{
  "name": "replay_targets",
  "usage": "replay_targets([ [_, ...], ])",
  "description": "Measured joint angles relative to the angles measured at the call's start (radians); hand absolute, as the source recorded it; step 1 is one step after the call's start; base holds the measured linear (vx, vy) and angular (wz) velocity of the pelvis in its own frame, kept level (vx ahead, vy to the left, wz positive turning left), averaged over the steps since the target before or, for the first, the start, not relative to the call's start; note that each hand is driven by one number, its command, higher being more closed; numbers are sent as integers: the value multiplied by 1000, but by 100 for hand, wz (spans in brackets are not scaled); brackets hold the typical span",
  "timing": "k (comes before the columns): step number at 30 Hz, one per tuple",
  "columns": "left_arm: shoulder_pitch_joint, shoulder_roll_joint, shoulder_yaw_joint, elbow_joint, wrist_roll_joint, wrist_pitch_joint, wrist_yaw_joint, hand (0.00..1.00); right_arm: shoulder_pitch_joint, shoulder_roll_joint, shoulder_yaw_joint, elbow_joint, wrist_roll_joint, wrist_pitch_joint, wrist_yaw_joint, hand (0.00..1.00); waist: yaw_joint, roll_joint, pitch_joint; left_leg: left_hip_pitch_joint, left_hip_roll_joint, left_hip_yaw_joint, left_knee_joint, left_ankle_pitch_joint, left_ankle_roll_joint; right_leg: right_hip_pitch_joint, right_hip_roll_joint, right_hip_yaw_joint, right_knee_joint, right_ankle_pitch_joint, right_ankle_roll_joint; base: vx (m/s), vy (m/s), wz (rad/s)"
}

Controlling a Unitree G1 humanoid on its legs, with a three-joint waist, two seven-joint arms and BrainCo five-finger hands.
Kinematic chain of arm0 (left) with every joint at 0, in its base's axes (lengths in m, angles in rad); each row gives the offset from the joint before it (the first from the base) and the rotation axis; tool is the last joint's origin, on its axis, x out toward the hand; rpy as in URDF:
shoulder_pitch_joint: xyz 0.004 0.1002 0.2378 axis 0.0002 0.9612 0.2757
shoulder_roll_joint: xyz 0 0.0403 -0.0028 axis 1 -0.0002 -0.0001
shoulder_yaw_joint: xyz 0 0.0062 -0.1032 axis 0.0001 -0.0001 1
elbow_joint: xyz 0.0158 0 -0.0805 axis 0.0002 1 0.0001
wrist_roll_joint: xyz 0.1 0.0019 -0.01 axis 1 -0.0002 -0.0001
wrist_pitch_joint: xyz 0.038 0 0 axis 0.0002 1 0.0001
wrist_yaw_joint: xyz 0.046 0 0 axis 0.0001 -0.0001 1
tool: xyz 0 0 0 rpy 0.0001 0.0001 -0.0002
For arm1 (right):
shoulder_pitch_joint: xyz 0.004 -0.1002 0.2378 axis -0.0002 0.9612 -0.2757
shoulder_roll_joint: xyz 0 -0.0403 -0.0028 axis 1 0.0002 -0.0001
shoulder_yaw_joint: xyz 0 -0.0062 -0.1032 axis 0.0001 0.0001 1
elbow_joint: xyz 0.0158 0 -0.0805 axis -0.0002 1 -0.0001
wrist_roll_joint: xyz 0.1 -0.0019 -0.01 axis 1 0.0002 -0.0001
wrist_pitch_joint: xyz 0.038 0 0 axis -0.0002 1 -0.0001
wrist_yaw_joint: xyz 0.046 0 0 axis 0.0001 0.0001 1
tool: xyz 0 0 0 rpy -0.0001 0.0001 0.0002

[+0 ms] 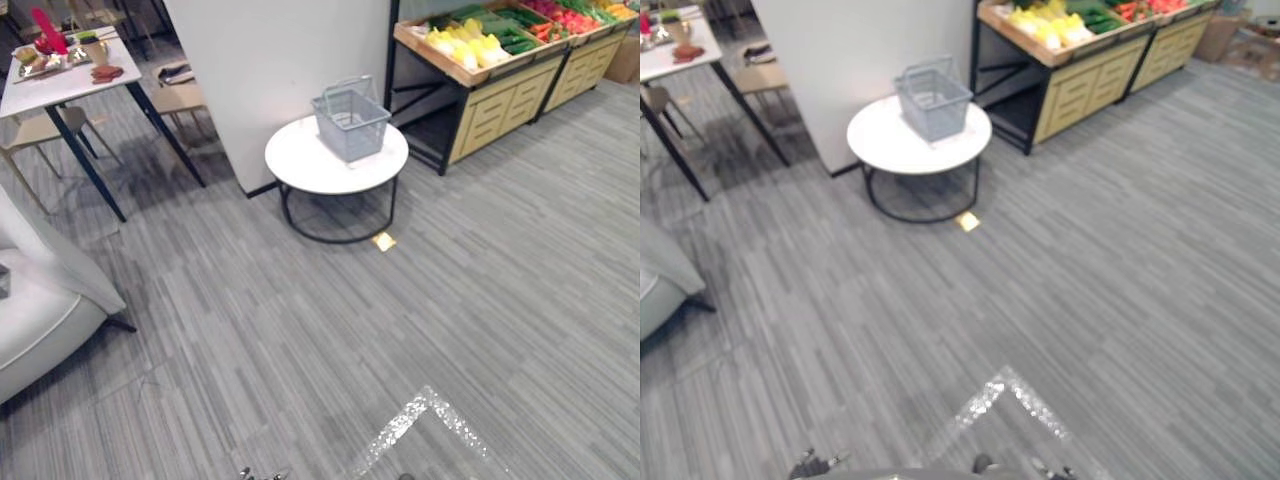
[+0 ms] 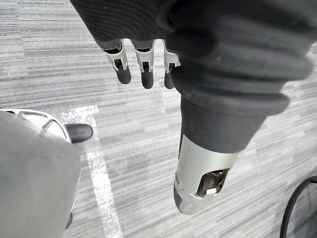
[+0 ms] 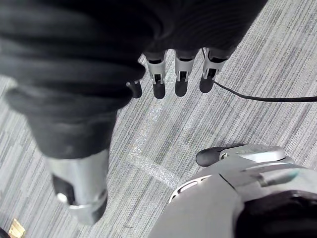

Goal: Pick vegetable in the basket

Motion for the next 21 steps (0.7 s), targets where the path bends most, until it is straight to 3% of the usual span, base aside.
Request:
replay_targets([
  [21, -5, 1, -51, 5, -38, -6, -23, 0, 3, 3, -9, 0, 21, 0, 3, 0, 1, 2, 4, -2, -1, -35, 6, 1, 2, 20, -6, -42, -6, 0, 0, -11, -34, 5],
])
